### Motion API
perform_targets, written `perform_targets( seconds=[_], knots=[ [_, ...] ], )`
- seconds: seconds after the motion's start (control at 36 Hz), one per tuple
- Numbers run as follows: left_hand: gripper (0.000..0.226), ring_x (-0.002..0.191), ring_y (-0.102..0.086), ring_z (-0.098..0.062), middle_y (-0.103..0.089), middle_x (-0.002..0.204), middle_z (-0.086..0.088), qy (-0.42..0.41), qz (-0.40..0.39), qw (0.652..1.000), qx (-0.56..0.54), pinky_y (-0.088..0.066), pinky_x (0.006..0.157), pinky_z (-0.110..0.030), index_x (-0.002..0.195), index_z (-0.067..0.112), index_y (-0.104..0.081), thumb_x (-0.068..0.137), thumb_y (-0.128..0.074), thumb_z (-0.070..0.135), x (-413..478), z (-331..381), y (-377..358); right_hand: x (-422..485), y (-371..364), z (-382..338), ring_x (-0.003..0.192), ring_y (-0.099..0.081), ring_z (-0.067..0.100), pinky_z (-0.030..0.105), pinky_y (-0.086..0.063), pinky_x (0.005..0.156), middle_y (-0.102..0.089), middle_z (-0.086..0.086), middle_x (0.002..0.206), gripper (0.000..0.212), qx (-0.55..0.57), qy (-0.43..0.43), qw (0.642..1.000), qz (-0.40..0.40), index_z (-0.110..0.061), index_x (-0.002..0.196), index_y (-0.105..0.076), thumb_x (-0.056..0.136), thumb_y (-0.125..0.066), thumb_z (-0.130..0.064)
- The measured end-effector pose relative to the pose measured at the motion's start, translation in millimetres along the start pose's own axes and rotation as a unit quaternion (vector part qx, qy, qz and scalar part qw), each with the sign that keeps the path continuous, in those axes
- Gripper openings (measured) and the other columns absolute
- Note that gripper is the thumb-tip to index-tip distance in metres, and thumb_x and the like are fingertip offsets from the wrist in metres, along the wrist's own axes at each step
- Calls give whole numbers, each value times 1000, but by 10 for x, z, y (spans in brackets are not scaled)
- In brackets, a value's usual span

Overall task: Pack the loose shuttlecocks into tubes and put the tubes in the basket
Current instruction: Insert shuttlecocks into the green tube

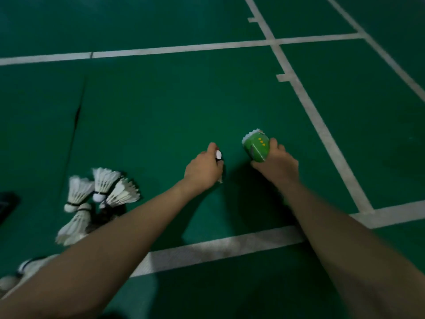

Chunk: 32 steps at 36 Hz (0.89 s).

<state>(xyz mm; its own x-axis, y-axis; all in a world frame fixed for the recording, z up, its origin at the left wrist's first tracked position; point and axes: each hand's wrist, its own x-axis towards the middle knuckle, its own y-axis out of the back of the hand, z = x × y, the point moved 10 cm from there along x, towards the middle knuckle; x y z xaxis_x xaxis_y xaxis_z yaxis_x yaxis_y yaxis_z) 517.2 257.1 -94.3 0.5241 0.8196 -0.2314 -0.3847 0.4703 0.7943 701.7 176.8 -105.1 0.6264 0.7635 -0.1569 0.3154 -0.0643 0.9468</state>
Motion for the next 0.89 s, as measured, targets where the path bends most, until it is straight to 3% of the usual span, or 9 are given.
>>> perform_targets(
  seconds=[0.14, 0.22, 0.36, 0.44, 0.56, 0.61, 0.69, 0.75, 0.89],
  knots=[
    [23, 69, -54, -17, -56, 83, -1, 90, 71, 960, -254, -42, 59, -22, 110, 15, -42, 93, -55, 22, -453, -477, 248, -421, -103, -294, 105, -59, 35, 38, -44, 79, -55, 12, 117, 77, 12, 54, 998, -32, -17, 129, -37, 69, -75, -47],
    [26, 77, -55, -18, -58, 93, -5, 142, 130, 905, -378, -46, 73, -28, 105, 17, -41, 90, -61, 24, -743, -805, 380, -808, -176, -646, 104, -58, 31, 35, -42, 74, -54, 7, 119, 77, 7, 127, 990, -67, -23, 131, -35, 69, -73, -50],
    [25, 73, -48, -14, -51, 85, 1, 144, 191, 849, -470, -43, 72, -30, 108, 15, -39, 93, -57, 22, -1251, -1122, 629, -1455, -232, -1014, 101, -58, 25, 30, -41, 68, -53, 0, 117, 81, 9, 193, 977, -91, -30, 134, -31, 68, -71, -56],
    [20, 72, -47, -11, -49, 85, 2, 143, 222, 834, -484, -40, 72, -30, 110, 17, -40, 95, -52, 23, -1528, -1311, 748, -1752, -264, -1124, 107, -56, 25, 34, -47, 77, -51, 0, 125, 87, 13, 197, 974, -112, -31, 140, -26, 70, -70, -57],
    [29, 70, -52, 0, -52, 88, 5, 134, 197, 848, -473, -43, 66, -20, 125, 18, -44, 98, -47, 28, -1833, -1417, 758, -2103, -277, -1223, 107, -56, 24, 36, -49, 83, -49, 0, 130, 90, 20, 210, 970, -122, -33, 141, -20, 71, -70, -59],
    [39, 97, -53, -6, -53, 109, 3, 140, 177, 861, -456, -45, 85, -26, 131, 20, -40, 97, -47, 37, -1948, -1499, 723, -2244, -283, -1267, 108, -55, 24, 38, -49, 85, -47, -1, 133, 91, 14, 216, 969, -123, -33, 143, -18, 72, -68, -60],
    [40, 104, -53, -16, -55, 115, -6, 179, 165, 847, -473, -45, 91, -34, 117, 16, -40, 91, -55, 43, -2104, -1688, 679, -2434, -325, -1331, 109, -54, 22, 36, -49, 85, -47, -3, 133, 91, 15, 231, 965, -125, -34, 143, -20, 71, -66, -64],
    [35, 97, -56, -11, -59, 108, -4, 180, 143, 849, -476, -44, 84, -32, 108, 16, -47, 88, -60, 42, -2183, -1730, 676, -2549, -387, -1366, 112, -52, 19, 34, -49, 86, -44, -4, 137, 93, 6, 245, 960, -138, -34, 145, -19, 72, -66, -65],
    [26, 101, -58, -4, -65, 112, 2, 164, 56, 842, -510, -47, 90, -40, 106, 23, -64, 84, -68, 36, -2331, -1725, 608, -2722, -483, -1424, 116, -49, 16, 30, -45, 85, -42, -5, 139, 95, -17, 263, 952, -159, -35, 147, -14, 73, -66, -64]
  ],
)
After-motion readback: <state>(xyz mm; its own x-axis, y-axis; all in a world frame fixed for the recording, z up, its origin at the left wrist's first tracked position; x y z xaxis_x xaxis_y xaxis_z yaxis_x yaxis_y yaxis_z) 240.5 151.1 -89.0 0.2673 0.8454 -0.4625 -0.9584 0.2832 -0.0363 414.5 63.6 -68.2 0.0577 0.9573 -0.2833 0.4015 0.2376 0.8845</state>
